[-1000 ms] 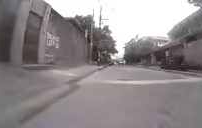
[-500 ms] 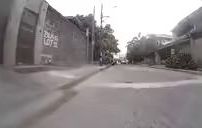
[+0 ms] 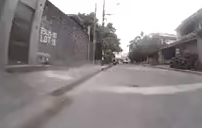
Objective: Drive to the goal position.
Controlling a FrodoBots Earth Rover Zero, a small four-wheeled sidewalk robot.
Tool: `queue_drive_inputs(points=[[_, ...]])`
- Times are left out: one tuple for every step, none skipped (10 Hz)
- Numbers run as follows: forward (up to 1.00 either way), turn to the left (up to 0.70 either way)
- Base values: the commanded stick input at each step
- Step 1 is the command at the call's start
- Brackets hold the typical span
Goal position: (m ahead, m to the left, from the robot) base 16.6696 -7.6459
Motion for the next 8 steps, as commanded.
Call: queue_drive_inputs(points=[[1.0,-0.4],[1.0,-0.4],[1.0,-0.4],[1.0,-0.4],[1.0,-0.4],[1.0,-0.4],[1.0,-0.4],[1.0,-0.37]])
